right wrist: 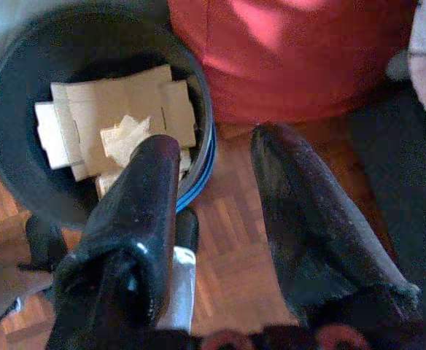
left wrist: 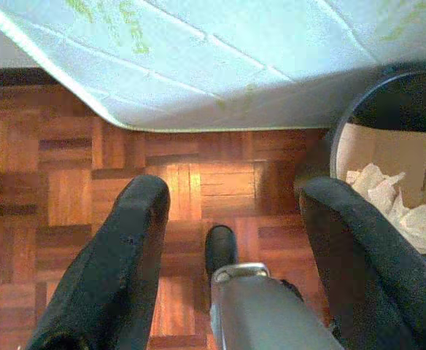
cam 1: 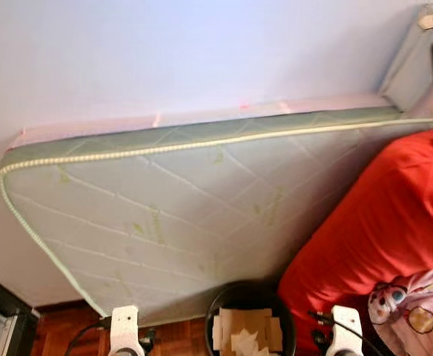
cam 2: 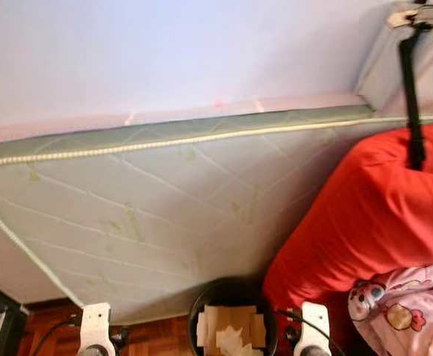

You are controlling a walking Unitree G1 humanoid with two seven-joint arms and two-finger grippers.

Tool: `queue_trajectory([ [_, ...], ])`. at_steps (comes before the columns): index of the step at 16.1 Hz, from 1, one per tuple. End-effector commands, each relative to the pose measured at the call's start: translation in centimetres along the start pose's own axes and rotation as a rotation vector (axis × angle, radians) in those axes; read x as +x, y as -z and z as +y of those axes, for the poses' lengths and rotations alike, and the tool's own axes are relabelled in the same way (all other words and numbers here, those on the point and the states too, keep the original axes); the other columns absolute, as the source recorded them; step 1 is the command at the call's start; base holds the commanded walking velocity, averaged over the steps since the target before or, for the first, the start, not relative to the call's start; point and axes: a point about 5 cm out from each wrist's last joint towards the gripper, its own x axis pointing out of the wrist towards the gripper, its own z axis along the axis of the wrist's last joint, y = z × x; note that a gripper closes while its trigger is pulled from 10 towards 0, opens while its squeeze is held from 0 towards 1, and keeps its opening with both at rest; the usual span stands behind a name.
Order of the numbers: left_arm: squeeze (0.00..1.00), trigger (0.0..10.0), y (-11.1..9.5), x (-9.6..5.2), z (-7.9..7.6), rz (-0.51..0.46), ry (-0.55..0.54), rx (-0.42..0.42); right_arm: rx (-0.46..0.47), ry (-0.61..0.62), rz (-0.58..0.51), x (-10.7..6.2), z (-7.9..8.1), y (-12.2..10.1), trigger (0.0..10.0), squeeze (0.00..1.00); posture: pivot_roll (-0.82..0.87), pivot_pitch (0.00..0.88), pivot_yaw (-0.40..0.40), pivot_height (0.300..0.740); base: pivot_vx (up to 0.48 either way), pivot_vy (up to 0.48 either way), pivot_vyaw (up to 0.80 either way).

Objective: Clean up the room

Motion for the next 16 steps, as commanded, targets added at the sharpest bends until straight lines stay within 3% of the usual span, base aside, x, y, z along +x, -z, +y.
queue_trajectory([
  [1, 0.0, 10.0, 0.3, 0.0, 0.0, 0.028, -0.001, 0.015, -0.005, 0.007, 0.037, -0.2, -0.2, 0.9, 10.0, 0.0, -0.03, 0.0, -0.009, 0.74, 0.0, 0.0, -0.68],
  [4, 0.0, 10.0, 1.1, -0.2, 0.1, 0.058, -0.012, 0.009, -0.018, 0.016, 0.061, -0.3, -0.5, 1.4, 10.0, 0.0, -0.02, 0.0, -0.012, 0.74, 0.0, 0.0, -0.64],
  [9, 0.0, 10.0, 2.6, -0.7, 0.6, 0.103, -0.034, -0.002, -0.111, -0.061, 0.077, -0.6, 0.7, 2.8, 10.0, 0.0, 0.04, 0.0, -0.03, 0.74, 0.0, 0.0, -0.63],
  [12, 0.0, 10.0, 3.1, -0.9, 0.6, 0.114, -0.036, 0.0, -0.132, -0.058, 0.107, -1.0, 0.1, 4.0, 10.0, 0.0, 0.04, 0.0, -0.026, 0.74, 0.0, 0.0, -0.64],
  [16, 0.0, 10.0, 3.0, -0.9, 0.6, 0.112, -0.017, 0.044, -0.141, -0.069, 0.103, -0.7, 1.0, 3.4, 10.0, 0.0, 0.04, 0.0, -0.006, 0.74, 0.0, 0.0, -0.63],
])
